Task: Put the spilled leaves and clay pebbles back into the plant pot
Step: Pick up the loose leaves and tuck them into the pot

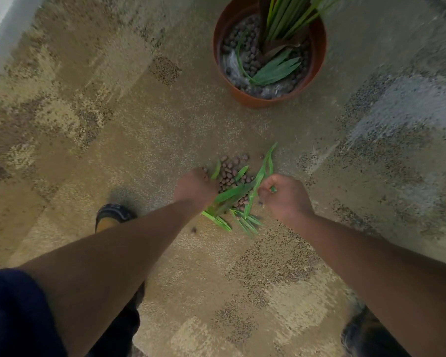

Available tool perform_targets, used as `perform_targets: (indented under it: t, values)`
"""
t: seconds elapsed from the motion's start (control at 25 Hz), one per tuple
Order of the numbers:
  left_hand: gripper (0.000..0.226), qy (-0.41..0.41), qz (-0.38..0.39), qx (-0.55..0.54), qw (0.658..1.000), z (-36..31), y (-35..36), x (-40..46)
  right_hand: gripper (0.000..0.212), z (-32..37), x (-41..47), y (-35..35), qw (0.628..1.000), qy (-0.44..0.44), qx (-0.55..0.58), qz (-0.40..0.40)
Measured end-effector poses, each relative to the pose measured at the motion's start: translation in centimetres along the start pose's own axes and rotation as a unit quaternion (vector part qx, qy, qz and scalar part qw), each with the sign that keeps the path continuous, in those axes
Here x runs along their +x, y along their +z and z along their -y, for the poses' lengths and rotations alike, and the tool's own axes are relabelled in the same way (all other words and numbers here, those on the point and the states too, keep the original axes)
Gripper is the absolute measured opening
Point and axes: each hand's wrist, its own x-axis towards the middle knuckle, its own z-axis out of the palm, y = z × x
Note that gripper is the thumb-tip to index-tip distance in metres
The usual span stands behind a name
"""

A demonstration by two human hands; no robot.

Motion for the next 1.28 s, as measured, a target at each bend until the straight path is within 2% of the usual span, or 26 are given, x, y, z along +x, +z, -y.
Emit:
perform_targets:
  t: [0.16,0.28,0.4,0.52,0.6,0.68,0.76,0.84,0.92,1.0,1.16,1.28]
  values:
    - [0.015,0.041,-0.033,-0.091,0.994,-1.6,-1.0,-0.6,0.017,0.6,-1.4,-1.0,0.992,-0.075,0.008,-0.097]
    - [0.008,0.027,0.004,-0.207,0.978,-3.0,-1.6,-0.1,0.008,1.4,-1.9,-1.8,0.984,-0.087,0.094,-0.124]
    - [0.009,0.017,0.041,-0.273,0.961,-4.6,-2.5,0.0,0.030,2.7,-2.5,-2.7,0.969,-0.080,0.191,-0.137]
    - [0.019,0.028,0.047,-0.328,0.943,-6.4,-4.3,-1.0,0.026,4.2,-2.7,-3.7,0.937,-0.104,0.299,-0.146]
    - [0.020,0.058,0.049,-0.399,0.914,-7.9,-6.1,-1.7,0.019,5.9,-2.6,-5.1,0.907,-0.156,0.352,-0.171]
    - [0.021,0.106,0.028,-0.442,0.890,-9.4,-8.0,-1.9,0.024,7.8,-1.8,-7.0,0.875,-0.225,0.376,-0.204]
    - [0.019,0.114,-0.003,-0.473,0.874,-11.3,-9.4,-1.4,0.024,9.3,-0.4,-8.9,0.872,-0.277,0.338,-0.219]
    - [0.017,0.083,-0.040,-0.489,0.868,-13.1,-10.0,-0.4,0.021,10.1,1.3,-10.5,0.899,-0.301,0.249,-0.200]
    - [0.014,0.051,-0.088,-0.468,0.878,-14.2,-10.0,1.2,0.021,10.3,3.3,-11.5,0.934,-0.288,0.126,-0.172]
    - [0.012,0.037,-0.118,-0.443,0.888,-14.8,-9.7,2.9,0.022,10.2,5.4,-11.5,0.953,-0.257,0.030,-0.160]
    - [0.012,0.043,-0.142,-0.382,0.912,-15.8,-9.4,5.0,0.030,9.7,8.9,-10.9,0.950,-0.228,-0.106,-0.184]
    - [0.014,0.128,-0.180,-0.240,0.945,-15.4,-9.2,4.4,0.037,9.6,9.5,-10.3,0.945,-0.244,-0.117,-0.181]
